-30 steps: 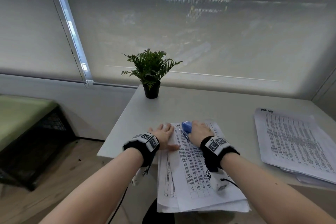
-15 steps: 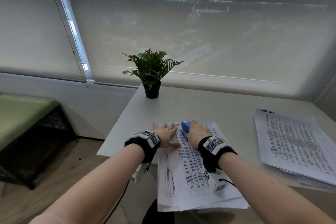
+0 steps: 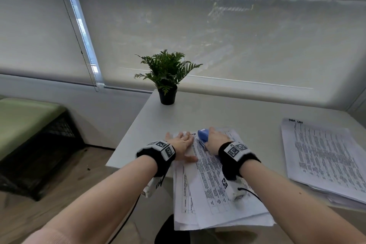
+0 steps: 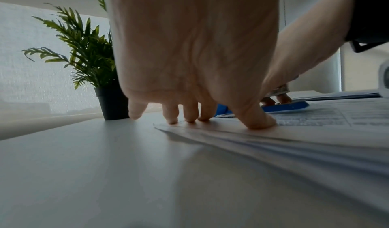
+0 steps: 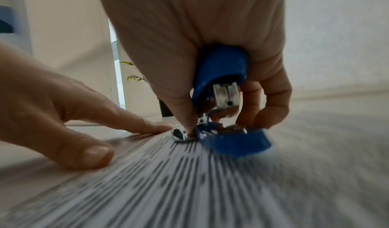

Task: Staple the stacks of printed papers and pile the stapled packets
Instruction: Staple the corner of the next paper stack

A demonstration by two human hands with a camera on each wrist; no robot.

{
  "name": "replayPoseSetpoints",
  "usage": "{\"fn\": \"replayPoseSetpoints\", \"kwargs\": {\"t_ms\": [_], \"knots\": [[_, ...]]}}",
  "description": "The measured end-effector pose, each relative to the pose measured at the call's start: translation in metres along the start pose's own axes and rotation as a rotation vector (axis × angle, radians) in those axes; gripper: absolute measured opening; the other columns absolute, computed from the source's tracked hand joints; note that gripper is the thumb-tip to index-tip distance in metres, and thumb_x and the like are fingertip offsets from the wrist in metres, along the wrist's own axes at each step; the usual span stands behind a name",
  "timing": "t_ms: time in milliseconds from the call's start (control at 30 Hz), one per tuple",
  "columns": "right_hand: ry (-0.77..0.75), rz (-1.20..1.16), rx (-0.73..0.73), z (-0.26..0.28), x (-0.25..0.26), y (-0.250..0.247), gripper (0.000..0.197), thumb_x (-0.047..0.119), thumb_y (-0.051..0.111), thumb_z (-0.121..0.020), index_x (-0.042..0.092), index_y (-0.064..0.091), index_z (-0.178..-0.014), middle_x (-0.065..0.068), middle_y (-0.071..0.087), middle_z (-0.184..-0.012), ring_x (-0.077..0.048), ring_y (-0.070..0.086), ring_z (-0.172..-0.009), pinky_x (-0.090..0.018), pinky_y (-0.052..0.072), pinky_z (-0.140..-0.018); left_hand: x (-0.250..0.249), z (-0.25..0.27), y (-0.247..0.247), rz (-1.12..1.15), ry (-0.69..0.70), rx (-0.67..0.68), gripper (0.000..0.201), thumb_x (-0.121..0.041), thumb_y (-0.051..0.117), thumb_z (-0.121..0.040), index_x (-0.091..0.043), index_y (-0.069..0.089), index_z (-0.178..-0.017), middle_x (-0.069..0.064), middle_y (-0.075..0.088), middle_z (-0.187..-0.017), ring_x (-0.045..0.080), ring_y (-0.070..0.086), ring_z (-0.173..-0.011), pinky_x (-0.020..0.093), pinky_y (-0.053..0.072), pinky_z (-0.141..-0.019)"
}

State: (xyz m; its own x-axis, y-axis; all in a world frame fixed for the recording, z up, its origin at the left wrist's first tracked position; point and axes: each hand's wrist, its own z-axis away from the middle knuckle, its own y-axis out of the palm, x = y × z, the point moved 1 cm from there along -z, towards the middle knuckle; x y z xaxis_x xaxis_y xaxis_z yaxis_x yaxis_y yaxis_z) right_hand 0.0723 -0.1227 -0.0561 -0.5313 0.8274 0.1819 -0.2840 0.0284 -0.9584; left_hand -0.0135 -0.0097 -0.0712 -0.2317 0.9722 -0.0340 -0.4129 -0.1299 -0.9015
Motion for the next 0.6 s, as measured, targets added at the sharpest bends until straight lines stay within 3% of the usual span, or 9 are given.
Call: {"fn": "replayPoseSetpoints", "kwargs": {"t_ms": [167, 367, 600], "knots": [[-0.041, 0.056, -0.001, -0.001, 0.01, -0.017, 0.037, 0.019, 0.044, -0.096, 0.004, 0.042, -0.13, -0.018, 0.052, -0.133, -0.034, 0.051, -0.123, -0.039, 0.042, -0.097, 0.0, 0.0, 0.0, -0.001, -0.004, 0.001, 0.093, -0.068, 0.04, -0.085, -0.02, -0.003, -0.152, 0.0, -0.008, -0.161, 0.021, -0.001, -0.149, 0.062, 0.001, -0.113], [0.099, -0.072, -0.015, -0.002, 0.02, 0.004, 0.04, 0.017, 0.047, -0.093, 0.003, 0.036, -0.128, -0.022, 0.053, -0.129, -0.037, 0.051, -0.121, -0.041, 0.044, -0.096, 0.0, 0.002, 0.002, 0.023, 0.022, -0.015, 0.094, -0.067, 0.041, -0.086, -0.02, -0.007, -0.151, -0.001, -0.01, -0.161, 0.021, -0.003, -0.149, 0.063, 0.002, -0.113], [0.089, -0.031, 0.058, 0.0, 0.009, -0.001, 0.044, 0.018, 0.052, -0.091, 0.002, 0.037, -0.129, -0.019, 0.055, -0.129, -0.035, 0.053, -0.12, -0.038, 0.045, -0.096, 0.002, 0.002, 0.001, 0.058, 0.007, -0.003, 0.097, -0.067, 0.044, -0.085, -0.018, -0.008, -0.152, -0.002, -0.009, -0.161, 0.019, -0.003, -0.149, 0.061, 0.005, -0.113]]}}
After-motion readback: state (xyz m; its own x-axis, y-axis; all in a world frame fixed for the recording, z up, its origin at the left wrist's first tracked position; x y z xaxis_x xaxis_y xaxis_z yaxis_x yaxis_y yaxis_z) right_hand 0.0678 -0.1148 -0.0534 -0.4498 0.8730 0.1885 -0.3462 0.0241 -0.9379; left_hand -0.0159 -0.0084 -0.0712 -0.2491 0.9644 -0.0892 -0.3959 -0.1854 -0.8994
